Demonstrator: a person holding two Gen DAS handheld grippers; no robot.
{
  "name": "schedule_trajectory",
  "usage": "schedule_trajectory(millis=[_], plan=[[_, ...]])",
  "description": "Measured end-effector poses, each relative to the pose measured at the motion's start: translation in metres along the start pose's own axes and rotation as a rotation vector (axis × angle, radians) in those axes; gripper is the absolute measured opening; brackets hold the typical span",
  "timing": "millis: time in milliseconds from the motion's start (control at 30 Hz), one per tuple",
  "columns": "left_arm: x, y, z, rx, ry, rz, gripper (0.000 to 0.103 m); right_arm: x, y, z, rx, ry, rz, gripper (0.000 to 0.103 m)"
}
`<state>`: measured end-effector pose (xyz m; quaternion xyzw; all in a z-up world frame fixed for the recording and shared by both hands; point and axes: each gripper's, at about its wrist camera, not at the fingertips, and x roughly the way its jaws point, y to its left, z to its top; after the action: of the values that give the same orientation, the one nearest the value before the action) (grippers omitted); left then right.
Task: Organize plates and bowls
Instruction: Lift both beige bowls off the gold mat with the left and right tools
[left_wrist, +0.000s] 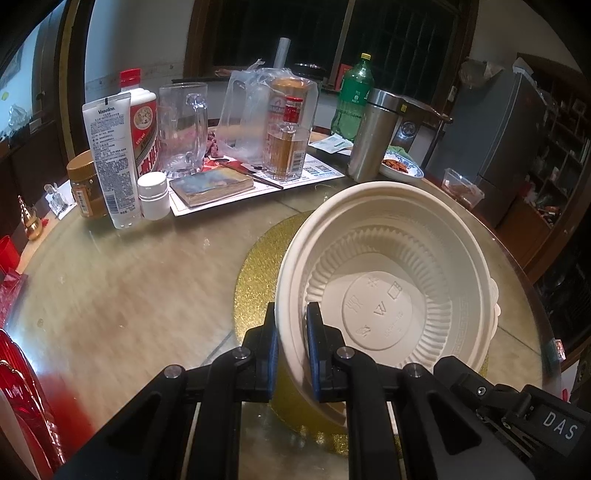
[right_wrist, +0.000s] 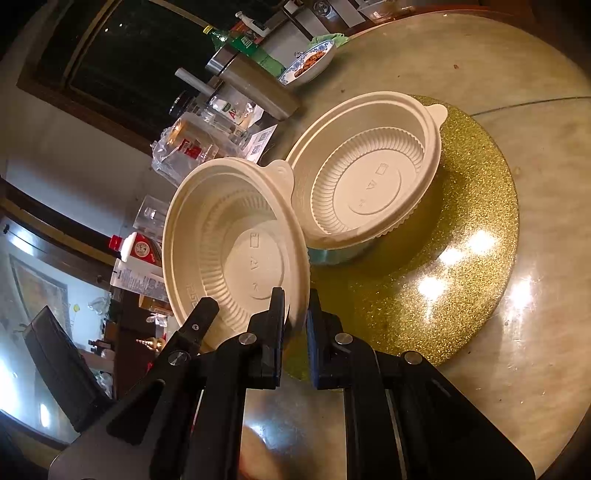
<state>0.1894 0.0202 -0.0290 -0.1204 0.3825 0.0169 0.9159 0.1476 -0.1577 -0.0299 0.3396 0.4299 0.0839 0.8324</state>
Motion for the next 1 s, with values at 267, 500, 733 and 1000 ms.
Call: schedule_trajectory(millis=[267, 500, 733, 1000], plan=[[-0.002, -0.001, 0.0, 0.005, -0.011, 0.001, 0.012, -0.003, 0.001, -0.001, -0.007, -0.009, 0.002, 0.01], [-0.005, -0.002, -0.001, 0.012, -0.029, 0.006, 0.013, -0.006, 0.002, -0.002, -0.011, -0.02, 0.002, 0.01], [-0.008, -0.006, -0.001, 0.026, -0.05, 0.028, 0.012, -0.006, 0.002, -0.002, -0.015, -0.02, 0.004, 0.01], [-0.012, -0.014, -0.003, 0.052, -0.082, 0.069, 0.013, -0.007, -0.001, 0.0, -0.003, -0.017, 0.014, 0.01]])
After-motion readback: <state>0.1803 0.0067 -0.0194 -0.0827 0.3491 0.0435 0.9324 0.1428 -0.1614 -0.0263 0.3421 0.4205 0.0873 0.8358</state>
